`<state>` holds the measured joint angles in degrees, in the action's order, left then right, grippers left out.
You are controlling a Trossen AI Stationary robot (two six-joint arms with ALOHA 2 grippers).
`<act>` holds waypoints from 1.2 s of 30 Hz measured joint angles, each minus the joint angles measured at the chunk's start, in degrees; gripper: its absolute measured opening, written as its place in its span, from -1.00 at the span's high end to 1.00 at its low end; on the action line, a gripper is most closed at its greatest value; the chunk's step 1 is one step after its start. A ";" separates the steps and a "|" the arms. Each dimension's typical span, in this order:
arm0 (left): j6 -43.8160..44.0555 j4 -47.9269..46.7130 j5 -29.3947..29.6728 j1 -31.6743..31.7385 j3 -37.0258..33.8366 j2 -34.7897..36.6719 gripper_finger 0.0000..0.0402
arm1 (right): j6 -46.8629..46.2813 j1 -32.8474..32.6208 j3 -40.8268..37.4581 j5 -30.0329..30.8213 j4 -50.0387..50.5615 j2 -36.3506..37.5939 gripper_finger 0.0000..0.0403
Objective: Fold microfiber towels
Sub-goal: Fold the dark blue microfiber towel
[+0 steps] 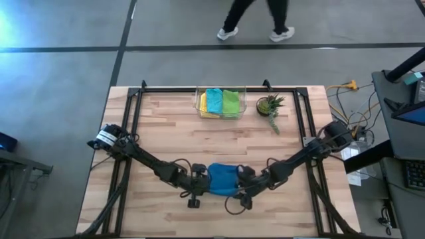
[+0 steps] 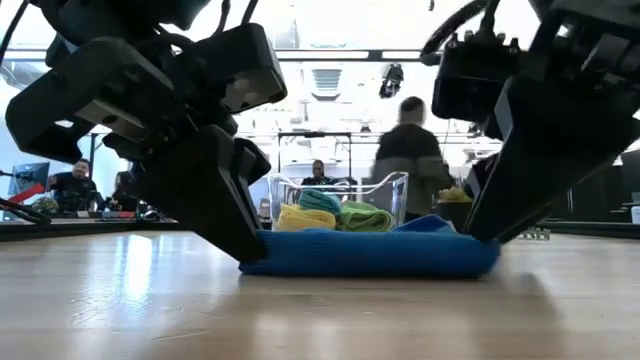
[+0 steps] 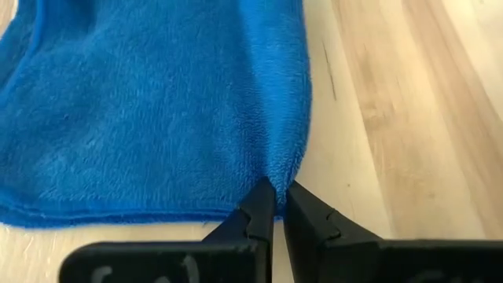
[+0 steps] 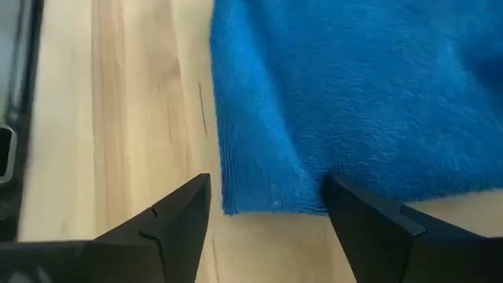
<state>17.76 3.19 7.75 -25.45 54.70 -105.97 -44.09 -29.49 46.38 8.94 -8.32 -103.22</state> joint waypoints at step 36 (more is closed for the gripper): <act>1.38 10.00 -1.60 0.00 0.04 0.00 1.00 | -8.42 4.94 -6.63 1.98 0.01 4.94 0.29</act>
<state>19.14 13.19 6.15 -25.45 54.74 -105.97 -52.51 -24.56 39.75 10.92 -8.32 -98.28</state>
